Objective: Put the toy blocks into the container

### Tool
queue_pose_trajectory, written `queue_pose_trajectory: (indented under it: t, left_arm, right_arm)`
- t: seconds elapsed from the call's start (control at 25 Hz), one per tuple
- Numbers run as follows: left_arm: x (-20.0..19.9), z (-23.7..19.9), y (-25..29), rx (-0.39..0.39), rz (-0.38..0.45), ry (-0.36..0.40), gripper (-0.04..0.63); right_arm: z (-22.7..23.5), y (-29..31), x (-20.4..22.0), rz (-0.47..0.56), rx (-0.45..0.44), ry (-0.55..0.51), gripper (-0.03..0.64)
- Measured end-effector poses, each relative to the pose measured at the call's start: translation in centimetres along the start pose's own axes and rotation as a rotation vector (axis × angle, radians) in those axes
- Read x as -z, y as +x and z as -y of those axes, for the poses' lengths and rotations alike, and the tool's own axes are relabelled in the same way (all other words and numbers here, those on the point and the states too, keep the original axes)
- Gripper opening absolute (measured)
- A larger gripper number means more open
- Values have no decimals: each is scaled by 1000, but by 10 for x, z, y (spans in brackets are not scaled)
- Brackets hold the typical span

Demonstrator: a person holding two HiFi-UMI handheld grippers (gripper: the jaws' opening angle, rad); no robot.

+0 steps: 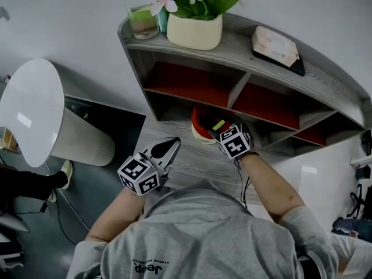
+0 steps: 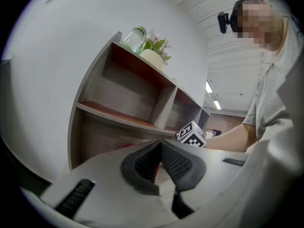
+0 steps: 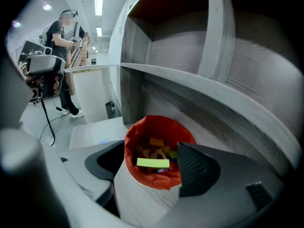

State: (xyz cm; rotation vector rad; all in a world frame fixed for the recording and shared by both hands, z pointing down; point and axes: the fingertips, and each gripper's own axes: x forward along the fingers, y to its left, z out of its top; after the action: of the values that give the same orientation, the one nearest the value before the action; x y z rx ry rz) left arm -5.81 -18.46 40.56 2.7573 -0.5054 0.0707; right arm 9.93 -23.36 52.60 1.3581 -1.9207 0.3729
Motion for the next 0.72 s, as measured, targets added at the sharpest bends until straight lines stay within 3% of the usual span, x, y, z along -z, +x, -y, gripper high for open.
queue_pose_trajectory:
  t: [0.4, 0.72]
  left_arm:
    - [3, -7, -3, -15, 5, -20, 30]
    - [18, -30, -33, -121, 17, -62, 31]
  right_arm:
    - [-18, -11, 5, -5, -51, -23, 373]
    - [-120, -6, -15, 50, -324, -145, 370]
